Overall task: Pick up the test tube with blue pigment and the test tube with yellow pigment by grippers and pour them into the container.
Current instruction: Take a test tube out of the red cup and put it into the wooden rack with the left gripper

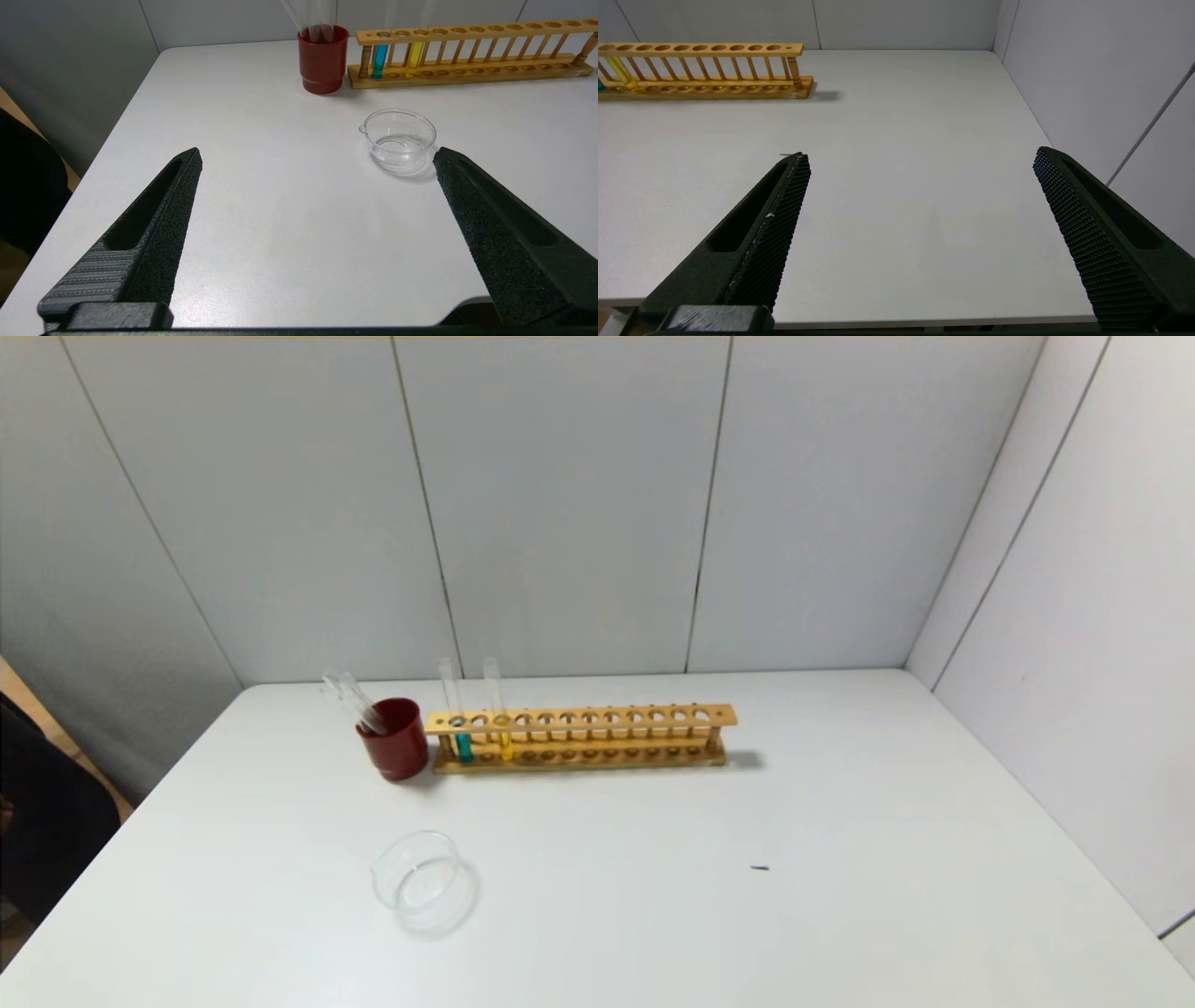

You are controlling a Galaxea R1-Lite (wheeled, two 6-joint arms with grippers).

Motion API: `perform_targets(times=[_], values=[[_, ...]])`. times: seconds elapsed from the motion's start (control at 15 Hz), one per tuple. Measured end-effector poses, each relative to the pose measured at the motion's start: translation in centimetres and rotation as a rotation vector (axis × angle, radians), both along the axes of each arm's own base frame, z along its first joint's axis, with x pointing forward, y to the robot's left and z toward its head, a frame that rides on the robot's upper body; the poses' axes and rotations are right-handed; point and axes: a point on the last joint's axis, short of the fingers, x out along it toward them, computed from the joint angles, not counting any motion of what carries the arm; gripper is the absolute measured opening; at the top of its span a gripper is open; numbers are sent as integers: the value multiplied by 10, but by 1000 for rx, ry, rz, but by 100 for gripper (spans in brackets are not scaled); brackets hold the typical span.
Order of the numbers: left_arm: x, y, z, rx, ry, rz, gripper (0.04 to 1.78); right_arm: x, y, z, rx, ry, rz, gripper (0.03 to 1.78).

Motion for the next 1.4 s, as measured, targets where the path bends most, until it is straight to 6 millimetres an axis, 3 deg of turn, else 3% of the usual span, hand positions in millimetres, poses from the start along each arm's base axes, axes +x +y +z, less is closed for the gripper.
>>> perform_targets(times=[1.2,1.4], values=[[0,0,0,42,-1,-8,175,0,0,0,0,1,0,175],[-5,-1,13,51,-28,-66,175,0,0,0,0,1,0,175]])
